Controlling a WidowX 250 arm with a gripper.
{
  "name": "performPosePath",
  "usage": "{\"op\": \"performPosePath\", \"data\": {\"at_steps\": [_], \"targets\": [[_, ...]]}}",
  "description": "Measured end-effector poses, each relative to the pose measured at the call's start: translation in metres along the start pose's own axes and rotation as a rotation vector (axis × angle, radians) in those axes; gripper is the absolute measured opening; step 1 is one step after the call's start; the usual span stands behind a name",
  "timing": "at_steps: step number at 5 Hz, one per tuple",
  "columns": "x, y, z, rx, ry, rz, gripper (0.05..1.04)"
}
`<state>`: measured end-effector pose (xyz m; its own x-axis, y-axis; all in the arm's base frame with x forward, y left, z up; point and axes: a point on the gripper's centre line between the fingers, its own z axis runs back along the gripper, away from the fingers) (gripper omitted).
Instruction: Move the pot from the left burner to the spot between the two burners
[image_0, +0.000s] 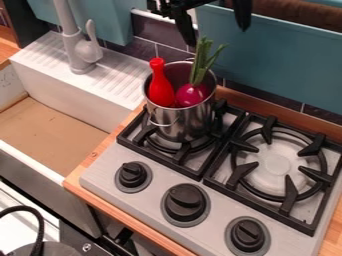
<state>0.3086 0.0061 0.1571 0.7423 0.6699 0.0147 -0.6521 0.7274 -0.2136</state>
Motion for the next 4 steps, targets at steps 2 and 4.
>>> {"op": "performPosePath", "data": {"at_steps": [2,4], "targets": [[0.001,0.016,-0.009,0.043,0.058,-0.169,1.0],[0.031,0.046,0.007,0.023,0.018,-0.312,1.0]]}}
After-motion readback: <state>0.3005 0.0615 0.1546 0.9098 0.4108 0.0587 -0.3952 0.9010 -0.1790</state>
